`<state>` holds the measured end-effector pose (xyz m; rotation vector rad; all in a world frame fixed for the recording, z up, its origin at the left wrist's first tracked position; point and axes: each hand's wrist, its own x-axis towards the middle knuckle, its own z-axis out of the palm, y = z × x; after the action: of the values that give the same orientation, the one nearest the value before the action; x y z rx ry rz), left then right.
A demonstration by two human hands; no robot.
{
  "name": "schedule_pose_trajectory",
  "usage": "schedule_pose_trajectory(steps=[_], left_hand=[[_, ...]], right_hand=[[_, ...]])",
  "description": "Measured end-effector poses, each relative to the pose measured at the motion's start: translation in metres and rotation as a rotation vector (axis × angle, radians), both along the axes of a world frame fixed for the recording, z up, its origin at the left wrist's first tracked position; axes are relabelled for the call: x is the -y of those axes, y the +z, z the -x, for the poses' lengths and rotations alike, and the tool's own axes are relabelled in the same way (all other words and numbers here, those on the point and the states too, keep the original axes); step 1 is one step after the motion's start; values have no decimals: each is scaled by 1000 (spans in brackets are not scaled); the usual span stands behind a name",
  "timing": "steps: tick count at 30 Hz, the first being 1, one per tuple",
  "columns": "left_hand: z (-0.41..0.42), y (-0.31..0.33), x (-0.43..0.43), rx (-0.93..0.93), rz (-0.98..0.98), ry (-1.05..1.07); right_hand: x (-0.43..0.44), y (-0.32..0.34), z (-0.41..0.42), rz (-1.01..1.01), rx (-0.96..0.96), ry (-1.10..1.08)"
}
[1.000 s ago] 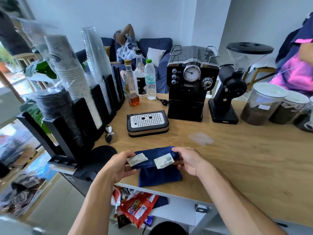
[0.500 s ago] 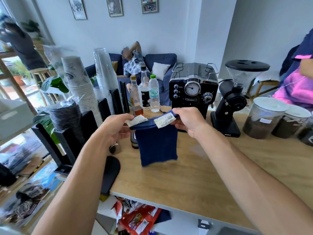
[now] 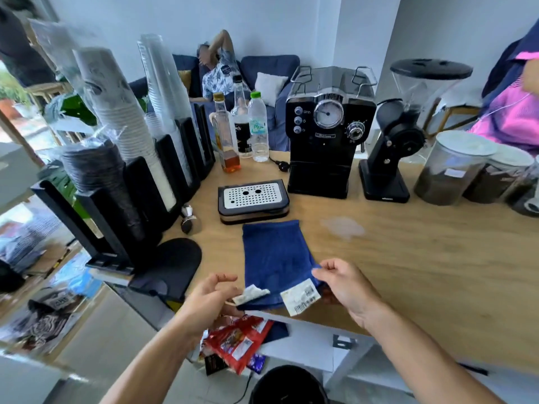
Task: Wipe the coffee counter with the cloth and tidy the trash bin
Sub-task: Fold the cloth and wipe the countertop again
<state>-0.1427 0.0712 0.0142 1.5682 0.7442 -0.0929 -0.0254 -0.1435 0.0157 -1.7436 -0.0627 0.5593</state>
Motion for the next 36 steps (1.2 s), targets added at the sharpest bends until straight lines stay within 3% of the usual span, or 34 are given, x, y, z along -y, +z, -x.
schedule_pose_trajectory(steps=[6, 9, 14, 17, 21, 24, 28, 36], left_hand=[[26, -19, 4, 5, 266, -65], [33, -17, -2, 112, 311, -252], [37, -27, -1, 94, -106, -395], [43, -37, 0, 82, -171, -450], [41, -41, -5, 101, -287, -532], [31, -37, -5, 147, -462, -481], [8, -33, -14, 220, -466, -350], [-50, -30, -32, 219, -437, -179]], right_hand=[[24, -15, 21, 19, 77, 76], [33, -12, 20, -39, 8, 175], [46, -18, 27, -39, -33, 393], [54, -29, 33, 87, -14, 464], [53, -31, 27, 96, 28, 384], [42, -26, 14, 111, 93, 318], [28, -22, -10, 130, 173, 232], [-11, -24, -62, 57, 133, 122]])
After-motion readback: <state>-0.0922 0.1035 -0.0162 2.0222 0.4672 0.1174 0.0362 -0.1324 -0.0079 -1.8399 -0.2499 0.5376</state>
